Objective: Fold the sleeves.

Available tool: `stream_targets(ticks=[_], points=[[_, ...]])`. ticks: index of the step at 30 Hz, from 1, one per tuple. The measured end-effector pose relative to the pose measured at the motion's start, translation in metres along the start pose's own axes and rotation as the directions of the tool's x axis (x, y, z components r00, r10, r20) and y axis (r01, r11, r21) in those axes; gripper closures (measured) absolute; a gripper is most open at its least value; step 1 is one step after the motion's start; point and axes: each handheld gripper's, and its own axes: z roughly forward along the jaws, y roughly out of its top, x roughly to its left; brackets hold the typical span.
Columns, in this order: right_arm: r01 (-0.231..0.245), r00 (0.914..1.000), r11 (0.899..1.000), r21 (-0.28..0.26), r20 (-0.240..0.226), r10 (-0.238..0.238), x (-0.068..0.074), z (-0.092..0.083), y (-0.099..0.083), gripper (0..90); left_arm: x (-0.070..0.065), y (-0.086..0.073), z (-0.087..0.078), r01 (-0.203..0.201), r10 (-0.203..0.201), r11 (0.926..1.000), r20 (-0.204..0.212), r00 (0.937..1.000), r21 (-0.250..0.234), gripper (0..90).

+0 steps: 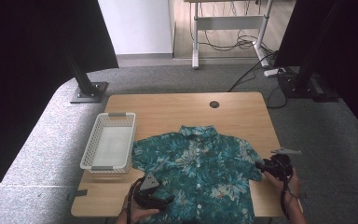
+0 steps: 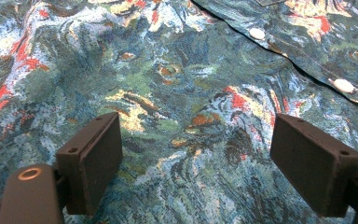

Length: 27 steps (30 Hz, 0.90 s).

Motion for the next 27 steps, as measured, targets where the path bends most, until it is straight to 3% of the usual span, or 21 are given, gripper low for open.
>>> stream_targets(ticks=[5, 8, 12, 19, 24, 27], points=[[0.035, 0.9994, 0.999, 0.013, 0.005, -0.035, 0.005, -0.001, 0.0, 82.0, 0.0, 0.0, 0.0, -0.002, 0.002, 1.0, -0.002, 1.0, 0.0, 16.4], [0.029, 0.9994, 1.0, -0.012, -0.017, -0.029, 0.006, -0.003, 0.001, 87.5, -0.001, 0.0, 0.0, -0.002, 0.002, 1.0, -0.003, 1.0, 0.0, 16.4], [0.044, 0.9985, 0.999, -0.024, -0.033, -0.045, 0.01, -0.005, 0.003, 88.3, -0.001, 0.0, 0.0, -0.003, 0.003, 1.0, -0.003, 1.0, 0.001, 16.4], [0.093, 0.9885, 0.992, -0.086, -0.111, -0.103, 0.042, -0.01, 0.014, 88.2, -0.001, 0.0, 0.0, -0.005, 0.005, 1.0, -0.006, 1.0, 0.0, 16.3], [0.154, 0.9749, 0.985, -0.072, -0.152, -0.163, 0.068, -0.003, 0.019, 87.5, -0.002, 0.0, 0.0, -0.005, 0.005, 1.0, -0.005, 1.0, 0.0, 16.3], [0.164, 0.9699, 0.985, -0.057, -0.173, -0.171, 0.077, 0.004, 0.02, 87.1, -0.002, 0.0, 0.0, -0.005, 0.005, 1.0, -0.005, 1.0, -0.001, 16.3]])
